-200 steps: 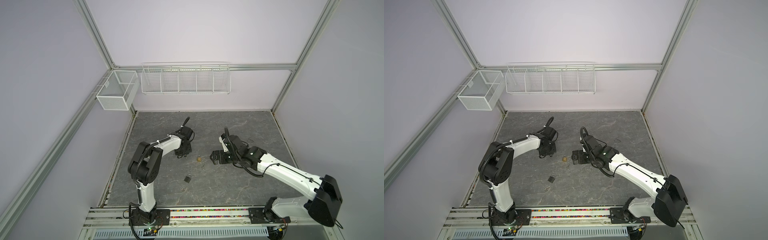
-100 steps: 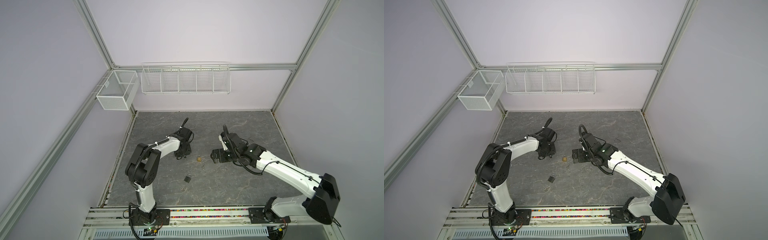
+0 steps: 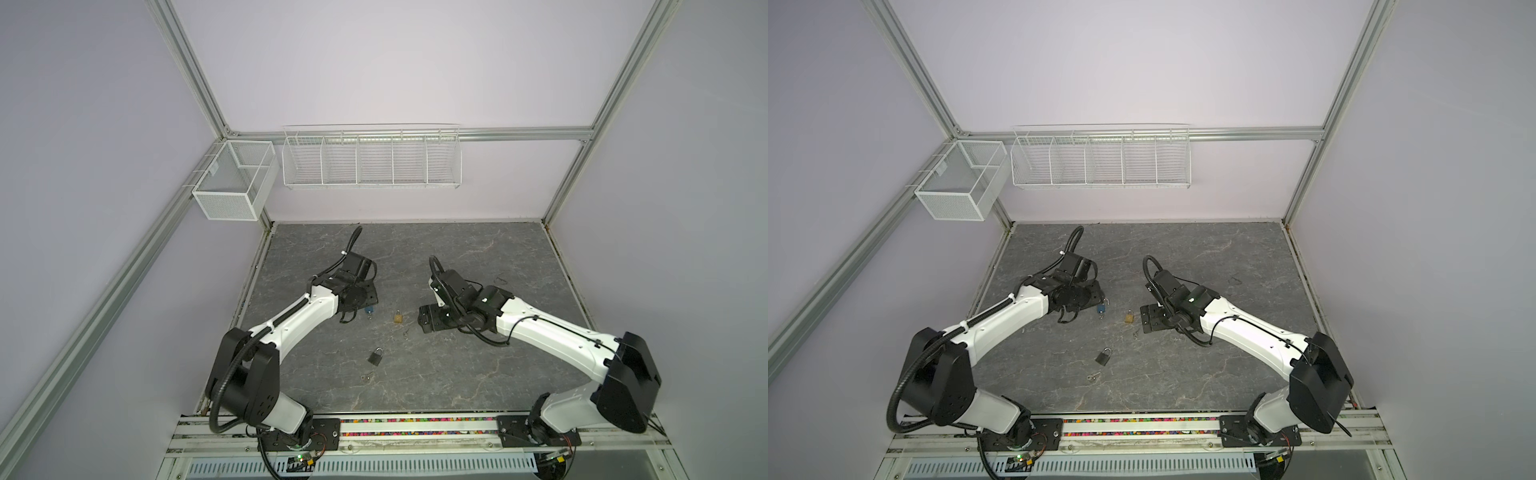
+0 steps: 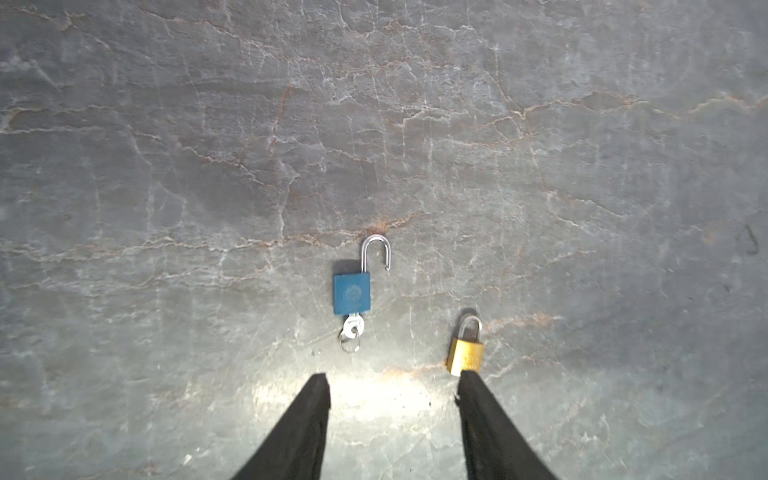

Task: Unlock with the key
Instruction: 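Withdraw the left gripper while the right gripper moves toward the silver keys, then lower the right gripper onto the silver key ring and close it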

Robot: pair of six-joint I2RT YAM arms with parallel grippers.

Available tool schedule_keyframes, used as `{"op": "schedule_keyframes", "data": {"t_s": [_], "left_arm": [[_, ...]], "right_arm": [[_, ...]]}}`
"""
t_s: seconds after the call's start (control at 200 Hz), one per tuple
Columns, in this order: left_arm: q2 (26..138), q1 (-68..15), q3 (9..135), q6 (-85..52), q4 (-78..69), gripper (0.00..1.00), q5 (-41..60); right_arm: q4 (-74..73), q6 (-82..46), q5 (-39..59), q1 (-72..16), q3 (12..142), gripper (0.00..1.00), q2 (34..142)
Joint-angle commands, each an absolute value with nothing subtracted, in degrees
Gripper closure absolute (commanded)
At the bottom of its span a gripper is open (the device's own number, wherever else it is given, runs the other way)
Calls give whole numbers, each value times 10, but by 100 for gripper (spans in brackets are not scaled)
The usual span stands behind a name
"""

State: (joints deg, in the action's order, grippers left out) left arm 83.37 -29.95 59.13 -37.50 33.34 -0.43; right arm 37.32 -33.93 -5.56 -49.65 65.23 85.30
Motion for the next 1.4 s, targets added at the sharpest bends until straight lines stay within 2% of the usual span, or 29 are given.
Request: {"op": "schedule_keyframes", "data": {"t_s": [0.0, 0.095, 0.37, 0.865, 1.099, 1.394], "left_arm": [[783, -297, 553, -388, 334, 49, 8], [742, -297, 527, -391, 340, 49, 12], [646, -297, 463, -409, 323, 49, 18], [514, -297, 395, -436, 315, 49, -49], [511, -297, 393, -436, 314, 49, -53], [520, -297, 393, -439, 301, 49, -53]], "right_arm": [[387, -370, -72, -523, 674, 15, 881], [389, -386, -90, -545, 687, 18, 908], [329, -467, -45, -556, 683, 34, 960], [261, -561, 4, -541, 678, 57, 1038], [271, -572, -6, -527, 680, 64, 1055], [272, -569, -5, -525, 689, 65, 1072]]}}
